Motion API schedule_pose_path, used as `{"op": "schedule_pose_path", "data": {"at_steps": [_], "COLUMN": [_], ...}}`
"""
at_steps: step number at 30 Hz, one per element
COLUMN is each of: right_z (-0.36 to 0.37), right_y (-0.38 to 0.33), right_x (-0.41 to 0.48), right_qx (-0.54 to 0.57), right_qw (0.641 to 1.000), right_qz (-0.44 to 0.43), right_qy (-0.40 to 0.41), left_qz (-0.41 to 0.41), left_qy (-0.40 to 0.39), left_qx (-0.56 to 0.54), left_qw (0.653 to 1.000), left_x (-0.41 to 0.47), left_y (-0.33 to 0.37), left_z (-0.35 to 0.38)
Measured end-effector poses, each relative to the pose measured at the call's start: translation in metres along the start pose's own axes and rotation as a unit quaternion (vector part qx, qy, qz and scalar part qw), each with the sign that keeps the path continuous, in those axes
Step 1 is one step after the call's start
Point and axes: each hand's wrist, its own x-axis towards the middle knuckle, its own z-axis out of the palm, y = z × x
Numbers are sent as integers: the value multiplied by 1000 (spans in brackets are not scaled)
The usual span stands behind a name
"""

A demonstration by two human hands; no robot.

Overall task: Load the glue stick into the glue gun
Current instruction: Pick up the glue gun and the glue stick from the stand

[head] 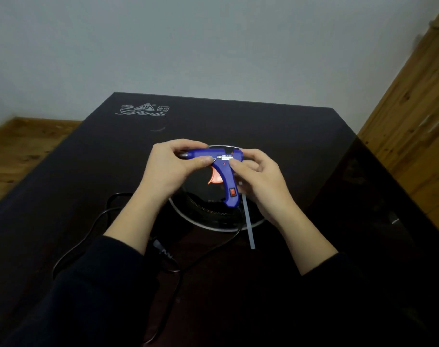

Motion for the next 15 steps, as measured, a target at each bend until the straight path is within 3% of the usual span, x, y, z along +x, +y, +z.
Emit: {"op": "schedule_pose_path", "data": {"at_steps": [5, 10, 15], "right_z": [2, 3, 3], "right_y": [-6, -5, -5], "right_x": [-4, -3, -2], "right_qx": [14, 51, 67], "right_qw": [1000, 998, 997], "right_qz": [5, -14, -7], "right_qy": [-26, 16, 32], "left_qz": [-7, -140, -185], "left_qy": [13, -14, -16], "left_qx": [-31, -268, -282], "left_qw": [999, 953, 941], "left_x": [0, -2, -6], "left_y": [5, 10, 15], "left_z": [4, 14, 26]}}
